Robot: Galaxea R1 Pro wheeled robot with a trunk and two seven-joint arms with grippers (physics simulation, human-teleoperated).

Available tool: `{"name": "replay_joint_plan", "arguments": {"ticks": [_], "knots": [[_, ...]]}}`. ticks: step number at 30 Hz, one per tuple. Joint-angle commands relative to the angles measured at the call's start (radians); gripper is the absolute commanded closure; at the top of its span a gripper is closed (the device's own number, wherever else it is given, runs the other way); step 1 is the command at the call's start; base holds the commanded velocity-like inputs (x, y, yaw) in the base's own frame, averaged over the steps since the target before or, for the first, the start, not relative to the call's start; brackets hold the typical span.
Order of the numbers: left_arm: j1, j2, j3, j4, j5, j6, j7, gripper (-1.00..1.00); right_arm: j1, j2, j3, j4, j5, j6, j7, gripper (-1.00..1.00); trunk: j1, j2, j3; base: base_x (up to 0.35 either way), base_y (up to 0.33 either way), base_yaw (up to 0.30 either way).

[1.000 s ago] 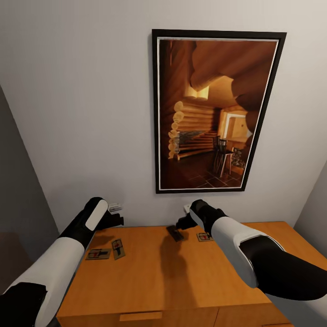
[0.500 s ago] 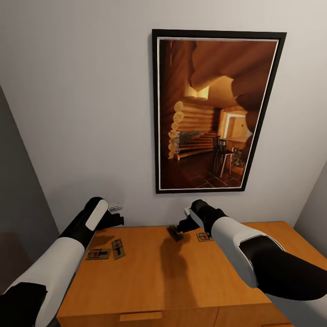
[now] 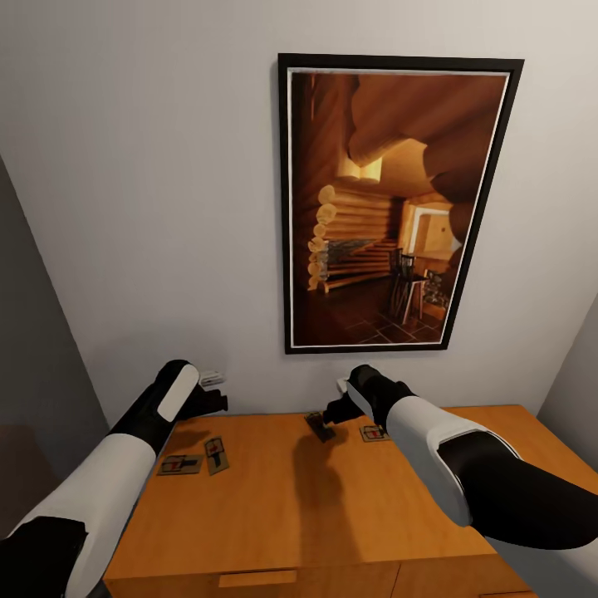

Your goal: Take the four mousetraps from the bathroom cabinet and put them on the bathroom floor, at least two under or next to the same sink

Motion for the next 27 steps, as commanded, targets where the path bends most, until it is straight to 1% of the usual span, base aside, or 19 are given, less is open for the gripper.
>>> {"name": "replay_joint_plan", "arguments": {"ticks": [1, 6, 18, 25, 27], "knots": [[-0.001, 0.001, -0.005, -0.001, 0.011, 0.001, 0.010, -1.00, -0.001, 0.000, 0.008, -0.001, 0.002, 0.005, 0.006, -1.00, 0.001, -0.002, -0.002, 0.000, 0.000, 0.000], [-0.001, -0.004, -0.004, -0.002, 0.011, 0.000, 0.009, -1.00, -0.001, 0.000, 0.008, -0.006, 0.002, 0.009, 0.005, -1.00, 0.001, -0.002, -0.002, 0.000, 0.000, 0.000], [-0.001, -0.044, -0.004, -0.002, 0.007, -0.001, 0.014, -1.00, -0.001, 0.000, 0.007, -0.009, 0.003, 0.011, 0.003, -1.00, 0.001, -0.002, -0.002, 0.000, 0.000, 0.000], [-0.001, -0.056, -0.004, -0.003, 0.001, -0.002, 0.016, -1.00, -0.001, 0.000, 0.007, -0.009, 0.002, 0.009, 0.003, -1.00, 0.001, -0.002, -0.002, 0.000, 0.000, 0.000], [-0.001, -0.057, -0.004, -0.003, 0.001, -0.002, 0.017, -1.00, -0.001, 0.000, 0.007, -0.009, 0.001, 0.007, 0.004, -1.00, 0.008, -0.016, -0.009, 0.000, 0.000, 0.000]]}}
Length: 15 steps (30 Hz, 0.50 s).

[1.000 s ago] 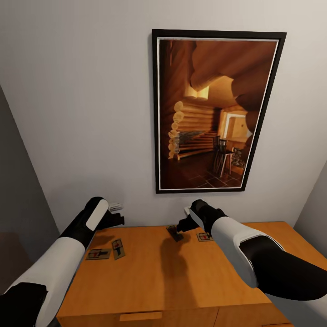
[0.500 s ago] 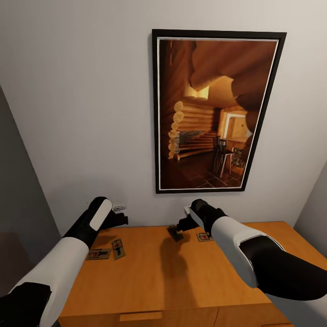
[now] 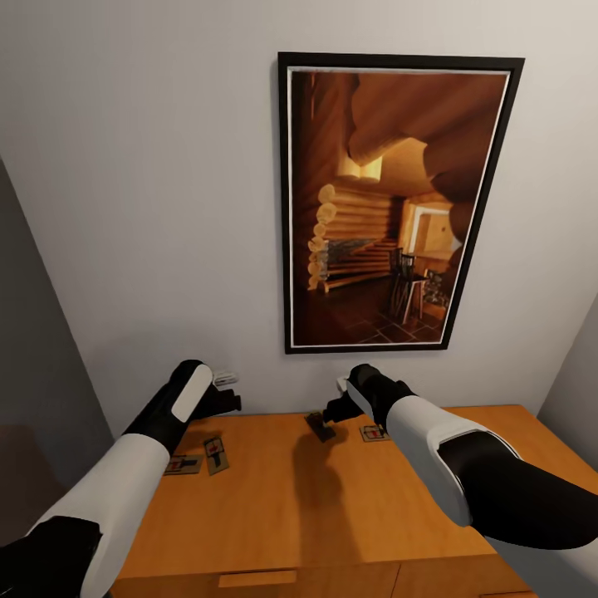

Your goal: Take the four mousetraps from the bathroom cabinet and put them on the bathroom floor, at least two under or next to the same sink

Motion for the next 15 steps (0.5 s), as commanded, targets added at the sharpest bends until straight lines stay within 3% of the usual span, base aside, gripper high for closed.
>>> {"name": "replay_joint_plan", "arguments": {"ticks": [1, 12, 15], "knots": [[-0.001, 0.000, -0.002, -0.001, 0.010, 0.001, 0.011, -1.00, -0.001, 0.000, 0.008, -0.001, 0.001, 0.003, 0.006, -1.00, 0.005, -0.010, -0.006, 0.000, 0.000, 0.000], [-0.001, -0.002, -0.002, -0.001, 0.010, 0.001, 0.011, -1.00, -0.001, 0.000, 0.007, -0.023, -0.004, 0.003, 0.006, -1.00, 0.047, -0.087, -0.040, 0.000, 0.000, 0.000], [-0.001, -0.001, -0.002, -0.001, 0.010, 0.001, 0.011, -1.00, -0.001, 0.000, 0.007, -0.040, -0.005, 0.006, 0.006, -1.00, 0.047, -0.087, -0.040, 0.000, 0.000, 0.000]]}}
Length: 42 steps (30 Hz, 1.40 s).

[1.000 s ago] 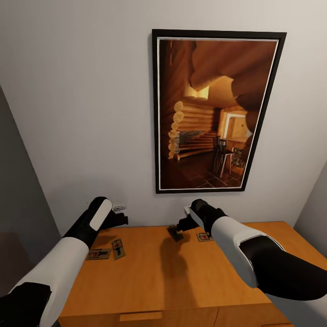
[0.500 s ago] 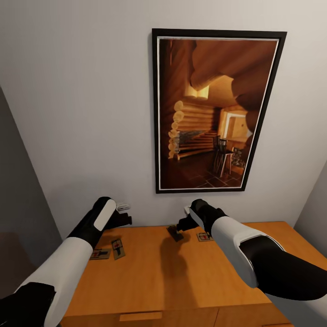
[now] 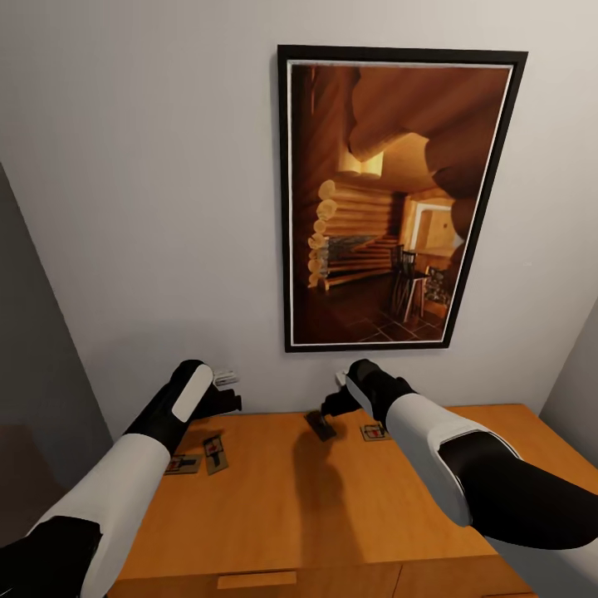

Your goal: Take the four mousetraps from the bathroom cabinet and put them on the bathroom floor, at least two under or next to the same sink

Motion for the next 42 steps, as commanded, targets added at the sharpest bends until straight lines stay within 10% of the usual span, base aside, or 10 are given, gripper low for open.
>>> {"name": "replay_joint_plan", "arguments": {"ticks": [1, 42], "knots": [[-0.001, 0.001, -0.002, -0.001, 0.010, 0.002, 0.011, -1.00, -0.001, 0.000, 0.006, -0.010, 0.001, 0.006, 0.004, -1.00, 0.001, -0.002, -0.002, 0.000, 0.000, 0.000], [-0.001, 0.004, -0.004, 0.004, 0.017, 0.003, 0.011, -1.00, -0.001, 0.000, 0.004, -0.076, -0.003, -0.068, 0.003, -1.00, 0.100, -0.184, -0.084, 0.000, 0.000, 0.000]]}}
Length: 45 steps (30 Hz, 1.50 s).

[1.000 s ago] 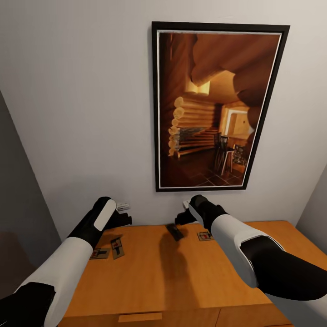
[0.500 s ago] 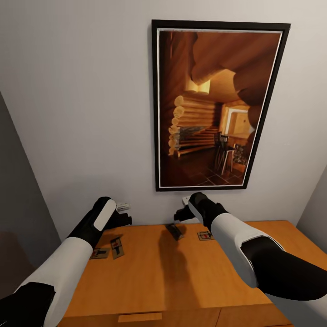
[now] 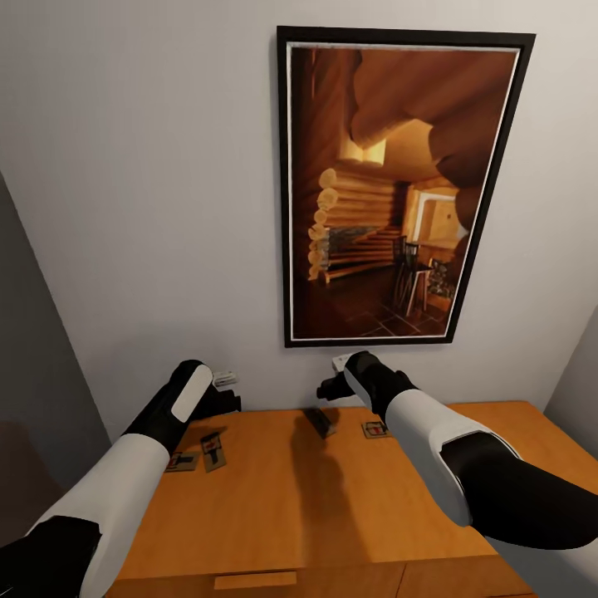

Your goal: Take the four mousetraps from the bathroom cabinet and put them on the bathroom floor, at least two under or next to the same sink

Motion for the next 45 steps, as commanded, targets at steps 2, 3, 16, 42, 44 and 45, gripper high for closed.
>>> {"name": "replay_joint_plan", "arguments": {"ticks": [2, 3, 16, 42, 44, 45], "knots": [[-0.001, 0.000, -0.002, -0.001, 0.010, 0.002, 0.010, -1.00, -0.001, 0.000, 0.003, -0.001, 0.001, 0.002, 0.002, -1.00, 0.000, -0.001, -0.002, 0.000, 0.000, 0.000], [-0.001, 0.000, -0.002, -0.001, 0.010, 0.002, 0.010, -1.00, -0.001, 0.000, 0.003, -0.001, 0.001, 0.001, 0.002, -1.00, 0.000, -0.001, -0.002, 0.000, 0.000, 0.000], [-0.001, 0.000, -0.002, -0.002, 0.010, 0.002, 0.010, -1.00, 0.000, 0.000, 0.000, 0.000, -0.006, -0.005, 0.013, -1.00, 0.000, -0.001, -0.002, 0.000, 0.000, 0.000], [-0.001, 0.000, -0.001, -0.001, 0.005, 0.002, 0.010, -1.00, 0.000, 0.000, -0.003, 0.015, -0.041, -0.028, 0.018, -1.00, 0.042, -0.078, -0.036, 0.000, 0.000, 0.000], [-0.001, 0.000, -0.001, -0.001, 0.005, 0.002, 0.010, -1.00, 0.000, 0.000, -0.003, 0.016, -0.041, -0.028, 0.018, -1.00, 0.042, -0.078, -0.036, 0.000, 0.000, 0.000], [-0.001, 0.000, -0.001, -0.001, 0.005, 0.002, 0.010, -1.00, 0.000, 0.000, -0.003, 0.016, -0.041, -0.028, 0.018, -1.00, 0.042, -0.078, -0.036, 0.000, 0.000, 0.000]]}}
